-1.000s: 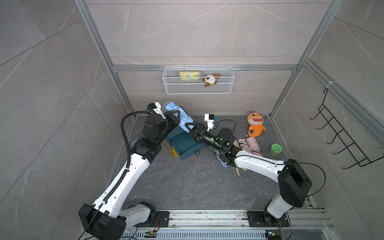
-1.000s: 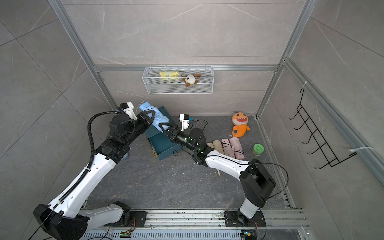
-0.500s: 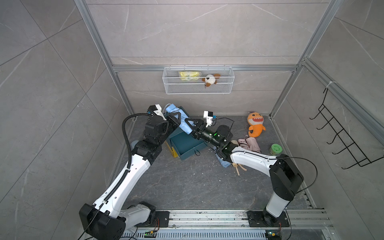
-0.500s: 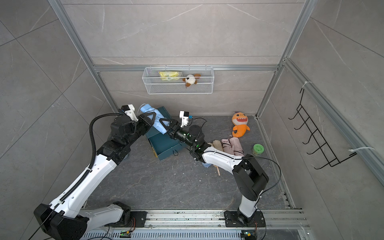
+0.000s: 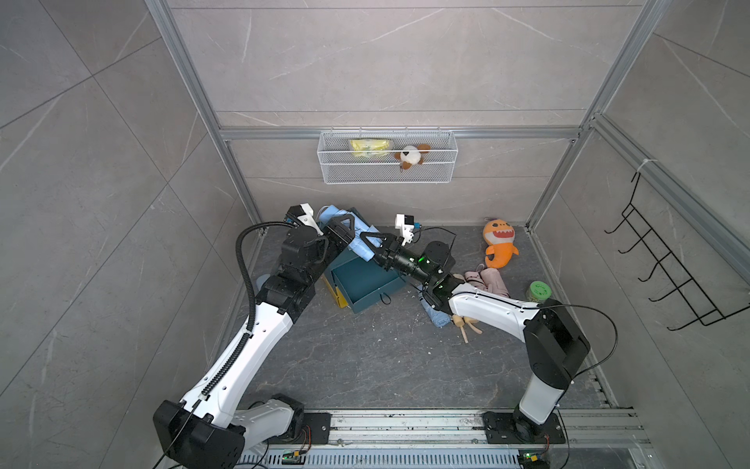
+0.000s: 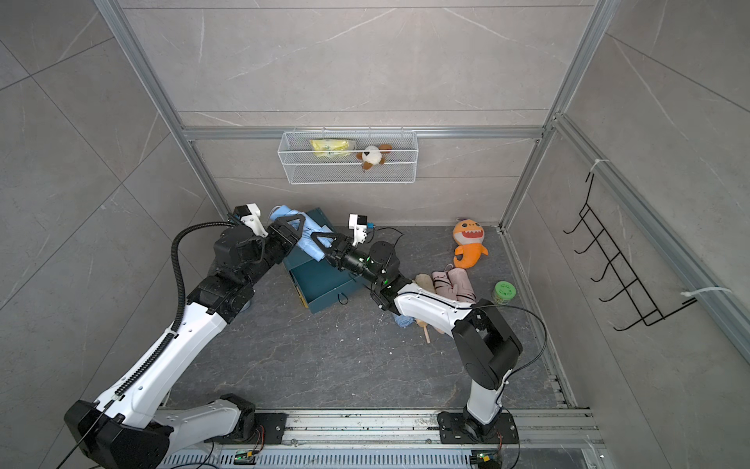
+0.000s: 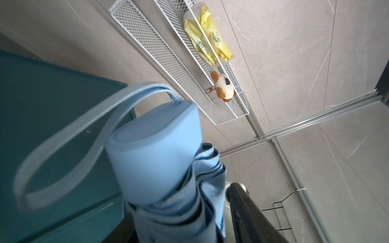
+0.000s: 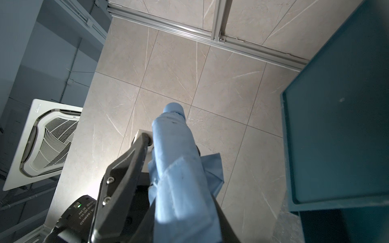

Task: Place the umbrella in the drawer by color
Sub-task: Place the umbrella in the drawer.

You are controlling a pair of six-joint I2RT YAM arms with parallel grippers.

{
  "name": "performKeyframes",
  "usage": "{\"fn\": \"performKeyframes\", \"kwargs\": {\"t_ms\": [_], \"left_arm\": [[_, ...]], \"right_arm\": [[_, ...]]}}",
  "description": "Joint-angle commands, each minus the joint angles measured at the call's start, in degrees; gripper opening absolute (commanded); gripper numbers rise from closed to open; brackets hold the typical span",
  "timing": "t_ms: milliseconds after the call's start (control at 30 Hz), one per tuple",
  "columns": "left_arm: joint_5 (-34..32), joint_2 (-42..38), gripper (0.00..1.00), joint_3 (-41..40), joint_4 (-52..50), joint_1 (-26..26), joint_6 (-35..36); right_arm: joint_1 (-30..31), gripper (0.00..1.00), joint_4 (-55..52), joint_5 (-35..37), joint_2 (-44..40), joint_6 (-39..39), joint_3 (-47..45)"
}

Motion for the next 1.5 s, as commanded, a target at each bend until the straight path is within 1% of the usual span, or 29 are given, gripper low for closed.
{"fn": "performKeyframes", "kwargs": {"t_ms": [0,33,133,233,333,467,500,667,733,800,833,933,1033,1100,1133,1200,1333,1467], "left_arm": [[1.94,-1.69,0.69,1.87,2.90,0.01,1.77],[2.23,-1.68,0.74,2.00,2.66,-0.04,2.07],[4.59,-1.07,1.00,3.68,0.06,-0.02,3.69],[8.13,-0.85,1.00,5.01,-3.34,-0.01,5.54],[11.46,-2.58,1.00,4.95,-7.04,-0.03,8.48],[14.76,-5.32,1.00,6.89,-15.86,-0.08,15.91],[15.85,-5.42,1.00,8.07,-18.72,-0.03,18.22],[23.57,-4.69,1.00,12.90,-30.95,-0.18,26.70],[26.01,-4.14,1.00,13.98,-34.77,-0.36,29.28],[27.10,-3.90,1.00,14.67,-38.39,-1.07,31.63],[26.89,-3.88,1.00,14.90,-40.32,-1.83,32.68],[22.42,-3.37,1.00,15.78,-46.14,-5.84,35.58],[13.86,-1.47,1.00,16.74,-52.03,-11.63,37.62],[8.72,0.10,1.00,16.74,-54.91,-14.27,38.06],[7.13,0.76,1.00,16.76,-55.99,-14.78,38.10],[5.99,0.40,1.00,15.30,-55.75,-14.93,37.94],[5.82,-3.99,1.00,11.39,-54.43,-14.89,37.28],[4.18,-7.92,1.00,9.98,-55.46,-14.24,37.05]], "right_arm": [[-2.05,0.24,0.16,-2.01,-1.87,-0.87,1.37],[-2.59,0.24,-0.50,-2.37,-2.24,-1.09,1.36],[-5.32,0.23,-3.98,-3.75,-4.03,-2.54,1.52],[-8.77,0.23,-10.39,-5.74,-6.14,-5.87,2.74],[-12.19,0.23,-20.13,-8.13,-7.40,-11.50,5.81],[-15.57,0.23,-33.19,-11.57,-7.92,-20.31,11.21],[-16.12,0.23,-36.52,-12.39,-7.93,-23.58,12.93],[-16.85,0.23,-52.28,-17.61,-5.66,-34.71,22.52],[-16.86,0.24,-58.31,-19.35,-4.40,-38.66,26.17],[-16.88,0.24,-64.19,-20.49,-3.65,-42.81,29.35],[-16.82,0.24,-66.77,-20.91,-3.39,-44.81,30.80],[-16.85,0.24,-74.85,-22.90,-2.36,-50.30,35.31],[-16.78,0.25,-81.90,-25.02,-1.20,-55.00,39.02],[-16.56,0.25,-85.86,-25.31,-0.57,-57.98,40.62],[-16.45,0.25,-87.47,-25.31,-0.33,-59.33,41.17],[-16.11,0.24,-89.53,-25.46,-0.12,-61.11,41.44],[-13.73,0.24,-94.89,-25.23,1.05,-65.73,42.64],[-10.87,0.23,-99.47,-24.65,3.71,-69.61,45.23]]}}
